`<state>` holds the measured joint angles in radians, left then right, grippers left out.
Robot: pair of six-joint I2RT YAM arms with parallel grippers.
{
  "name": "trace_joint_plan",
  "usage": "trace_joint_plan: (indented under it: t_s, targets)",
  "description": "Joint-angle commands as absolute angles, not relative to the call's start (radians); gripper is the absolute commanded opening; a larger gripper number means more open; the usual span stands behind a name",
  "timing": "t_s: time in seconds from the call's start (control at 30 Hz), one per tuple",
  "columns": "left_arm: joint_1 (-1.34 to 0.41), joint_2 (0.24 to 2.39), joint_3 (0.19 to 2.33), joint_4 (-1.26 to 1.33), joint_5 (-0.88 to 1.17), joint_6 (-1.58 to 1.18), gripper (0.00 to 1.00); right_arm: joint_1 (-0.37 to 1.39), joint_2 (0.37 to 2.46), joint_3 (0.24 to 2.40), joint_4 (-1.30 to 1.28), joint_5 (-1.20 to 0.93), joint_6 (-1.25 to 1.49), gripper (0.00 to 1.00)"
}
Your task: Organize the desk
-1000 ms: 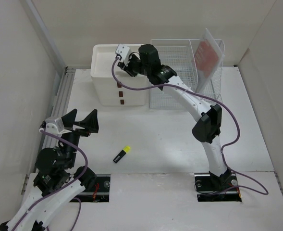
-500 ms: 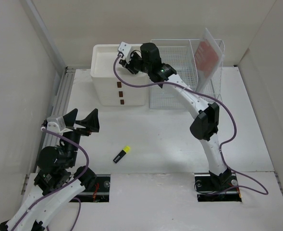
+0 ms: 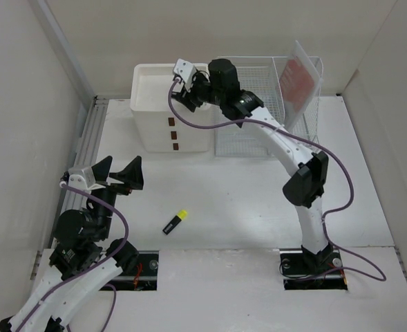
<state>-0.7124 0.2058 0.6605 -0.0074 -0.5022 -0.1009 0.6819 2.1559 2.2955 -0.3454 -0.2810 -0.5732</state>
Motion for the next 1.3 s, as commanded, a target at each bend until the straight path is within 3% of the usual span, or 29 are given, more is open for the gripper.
trace_joint_plan:
  t_s: [0.0,0.1,0.17,0.23,0.33,0.57,1.27]
  targets:
    - [-0.716,0.206,0.655,0.037,-0.509,-0.086,0.94,0.707,1.974,2.234,-0.38,-0.449,-0.597,0.66]
    - [-0.716,0.196,0.655,0.037,-0.509,-0.086,0.94,0.716,1.884,2.084,-0.48,-0.725,-0.696,0.66]
    - [-0.716,0.184,0.655,0.037,-0.509,-0.086,0.94,0.744,1.841,2.002,-0.66,-0.892,-0.936,0.65]
    - [-0.716,0.175,0.655,0.037,-0.509,-0.086,0.94,0.776,1.841,1.897,-0.899,-0.916,-1.265,0.62]
    - [-0.716,0.175,0.655,0.037,-0.5,-0.086,0.94,0.866,1.855,1.739,-0.992,-0.835,-1.423,0.56]
    - [-0.716,0.164,0.655,0.037,-0.491,-0.086,0.94,1.023,1.905,1.493,-0.744,-0.661,-1.329,0.49]
    - [-0.716,0.146,0.655,0.037,-0.472,-0.086,0.94,1.043,2.095,1.578,-0.594,-0.649,-1.074,0.49]
